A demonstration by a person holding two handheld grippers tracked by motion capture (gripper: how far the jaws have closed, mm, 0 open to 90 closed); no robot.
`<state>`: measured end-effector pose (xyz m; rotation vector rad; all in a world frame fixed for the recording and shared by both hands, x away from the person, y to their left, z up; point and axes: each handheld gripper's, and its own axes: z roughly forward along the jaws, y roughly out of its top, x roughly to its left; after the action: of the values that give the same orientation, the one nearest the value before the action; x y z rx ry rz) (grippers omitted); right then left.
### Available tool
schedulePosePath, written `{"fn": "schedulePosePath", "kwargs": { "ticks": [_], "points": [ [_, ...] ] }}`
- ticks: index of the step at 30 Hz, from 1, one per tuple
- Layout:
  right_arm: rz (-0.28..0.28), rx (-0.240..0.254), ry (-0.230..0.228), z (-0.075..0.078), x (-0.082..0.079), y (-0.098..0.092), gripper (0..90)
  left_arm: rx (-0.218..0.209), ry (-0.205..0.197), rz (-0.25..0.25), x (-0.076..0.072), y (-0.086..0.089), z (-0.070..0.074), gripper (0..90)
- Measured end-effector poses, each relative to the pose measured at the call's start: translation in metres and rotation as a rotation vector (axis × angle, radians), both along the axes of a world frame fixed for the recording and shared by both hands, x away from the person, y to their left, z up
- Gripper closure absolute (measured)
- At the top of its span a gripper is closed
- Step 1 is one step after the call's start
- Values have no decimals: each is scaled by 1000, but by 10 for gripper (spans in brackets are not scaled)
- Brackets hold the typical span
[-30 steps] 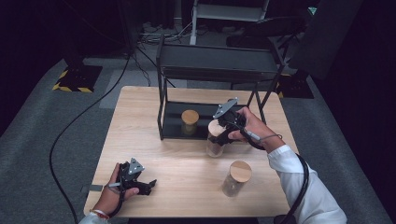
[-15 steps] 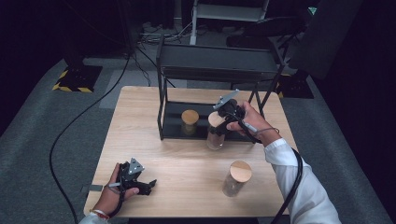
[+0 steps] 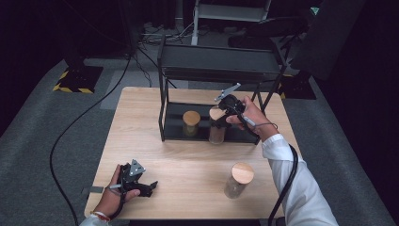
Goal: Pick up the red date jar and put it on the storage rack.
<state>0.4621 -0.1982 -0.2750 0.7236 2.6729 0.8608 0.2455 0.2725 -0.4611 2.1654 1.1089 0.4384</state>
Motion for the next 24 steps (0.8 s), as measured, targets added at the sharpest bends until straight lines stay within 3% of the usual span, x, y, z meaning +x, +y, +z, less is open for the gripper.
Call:
{"fn": "schedulePosePath", "kwargs": {
  "ticks": [24],
  "points": [
    [-61, -2, 11, -14, 26, 13, 234, -1, 0, 0, 0, 0, 0, 0]
  ]
}}
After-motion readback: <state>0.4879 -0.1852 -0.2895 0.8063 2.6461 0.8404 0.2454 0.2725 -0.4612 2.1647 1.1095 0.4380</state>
